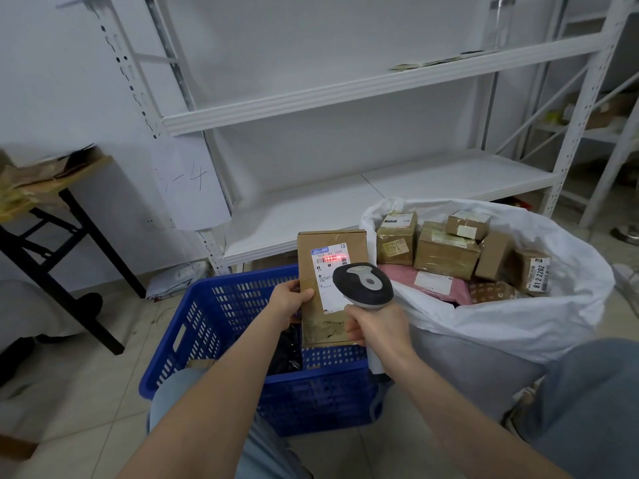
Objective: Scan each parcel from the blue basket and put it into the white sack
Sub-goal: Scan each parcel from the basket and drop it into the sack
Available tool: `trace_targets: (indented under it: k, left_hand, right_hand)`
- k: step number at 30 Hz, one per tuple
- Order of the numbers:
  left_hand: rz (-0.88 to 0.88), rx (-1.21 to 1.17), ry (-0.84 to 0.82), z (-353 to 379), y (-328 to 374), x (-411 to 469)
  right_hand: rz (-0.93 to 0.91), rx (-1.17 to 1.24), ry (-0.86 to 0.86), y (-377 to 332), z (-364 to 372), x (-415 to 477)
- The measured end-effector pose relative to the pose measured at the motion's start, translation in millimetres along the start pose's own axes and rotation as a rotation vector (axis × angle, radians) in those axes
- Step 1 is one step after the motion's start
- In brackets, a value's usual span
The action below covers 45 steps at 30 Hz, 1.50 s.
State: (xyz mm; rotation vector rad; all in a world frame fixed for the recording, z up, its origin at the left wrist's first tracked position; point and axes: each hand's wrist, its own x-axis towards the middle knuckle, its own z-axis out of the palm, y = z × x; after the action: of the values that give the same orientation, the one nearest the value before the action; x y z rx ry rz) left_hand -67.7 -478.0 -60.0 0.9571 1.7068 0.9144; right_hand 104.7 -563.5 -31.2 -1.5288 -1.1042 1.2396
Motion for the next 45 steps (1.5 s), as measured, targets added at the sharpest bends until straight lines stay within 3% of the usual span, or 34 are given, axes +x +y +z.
trace_targets:
  k: [15, 24, 33, 40, 45]
  left_hand:
    - [0.032, 0.021, -0.013, 8.2, 16.0, -7.4]
    - [0.188, 0.009, -0.034, 43.6, 105.1, 18.7]
    - [0.117, 0.077, -0.262, 136.7, 171.5, 48.7]
    - [0.098, -0.08, -0.291, 173.0, 155.4, 70.4]
    - [0.129, 0.11, -0.406, 186.4, 145.3, 80.1]
  right_hand:
    - [-0.041, 0.049, -0.001, -6.7, -7.0, 4.9]
    - [-0.002, 0.137, 0.219, -40.1, -84.5, 61.1]
    - [0.105, 0.296, 0.269, -36.9, -142.0, 121.2]
    - [0.139, 0.325, 0.303, -31.0, -143.2, 167.6]
    - [0.123, 0.273, 0.356, -24.9, -139.6, 179.4]
